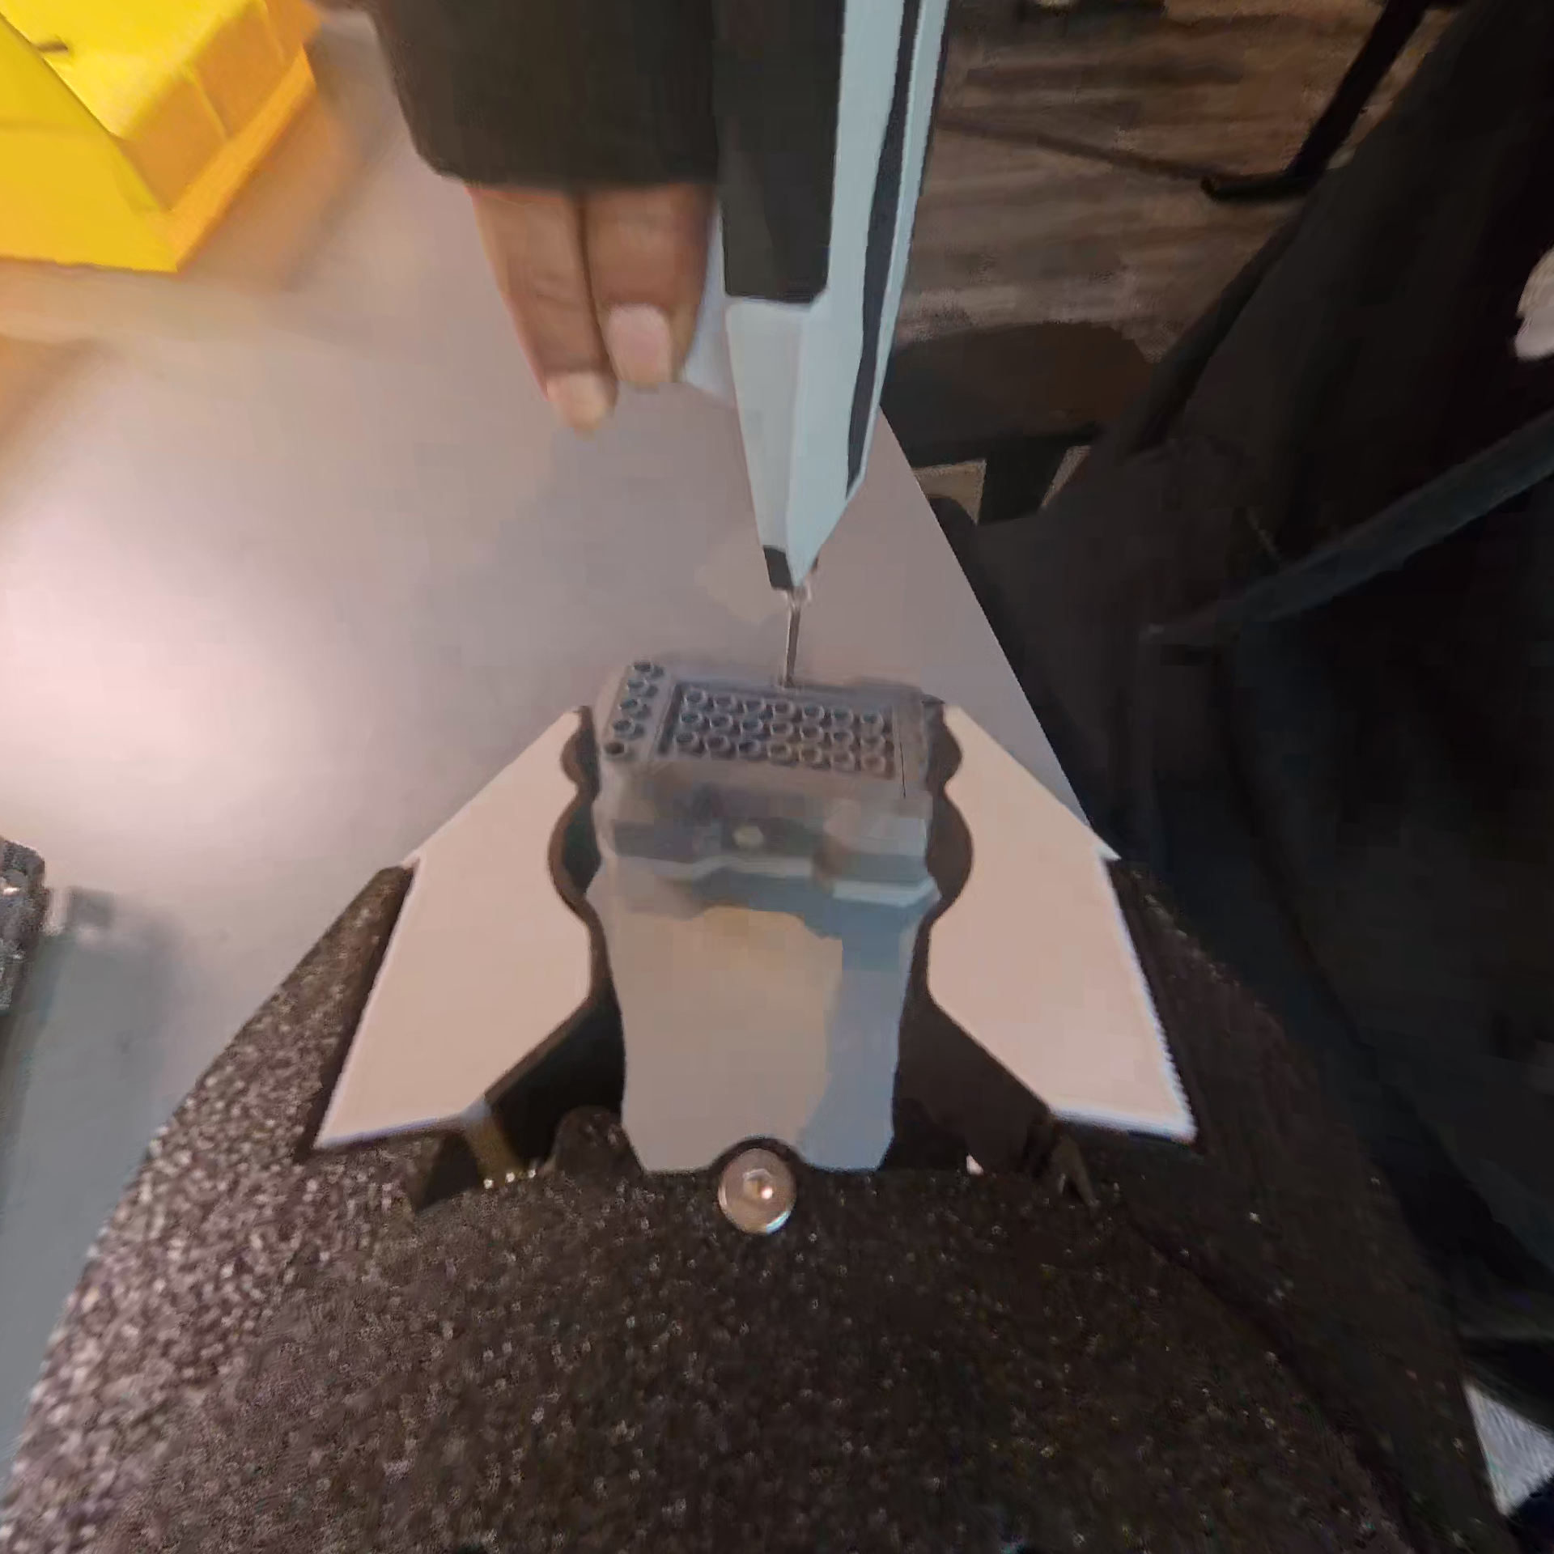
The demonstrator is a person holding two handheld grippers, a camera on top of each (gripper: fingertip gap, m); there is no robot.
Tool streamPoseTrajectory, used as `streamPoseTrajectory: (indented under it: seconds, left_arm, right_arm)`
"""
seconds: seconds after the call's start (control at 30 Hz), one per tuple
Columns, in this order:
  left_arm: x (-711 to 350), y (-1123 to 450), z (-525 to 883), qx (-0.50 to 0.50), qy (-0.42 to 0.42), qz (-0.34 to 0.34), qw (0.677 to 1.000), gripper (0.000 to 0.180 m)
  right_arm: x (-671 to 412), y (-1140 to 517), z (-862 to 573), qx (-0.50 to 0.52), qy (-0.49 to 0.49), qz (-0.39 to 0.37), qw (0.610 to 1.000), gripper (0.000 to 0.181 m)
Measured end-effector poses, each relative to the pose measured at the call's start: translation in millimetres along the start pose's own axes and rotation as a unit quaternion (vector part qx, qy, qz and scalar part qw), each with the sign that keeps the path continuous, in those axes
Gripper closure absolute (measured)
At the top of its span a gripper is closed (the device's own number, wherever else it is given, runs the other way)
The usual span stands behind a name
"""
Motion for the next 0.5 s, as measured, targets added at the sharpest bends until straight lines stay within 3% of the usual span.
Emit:
streamPoseTrajectory:
  seconds: [0.1,0.27,0.5]
  left_arm:
    - [-13,-13,-5,0.001,0.003,-0.014,1.0,0.137]
    - [-13,-33,1,-0.03,-0.005,0.018,0.999,0.165]
    - [-13,-35,4,-0.058,-0.017,0.018,0.998,0.175]
  right_arm:
    - [1,0,-1,0.01,-0.02,-0.007,1.0,0.172]
    - [5,0,0,0.023,-0.045,-0.011,0.999,0.172]
    - [10,2,-3,0.053,-0.15,-0.024,0.987,0.171]
Point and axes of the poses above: each gripper's, where its closed fingertips meet, y back along the fingers, x out of its underside, z = x × y across the jaws, the point moved 2 cm from there along y, back along the fingers, and after that the axes turned 2 degrees about -y, right-handed, at the moved point
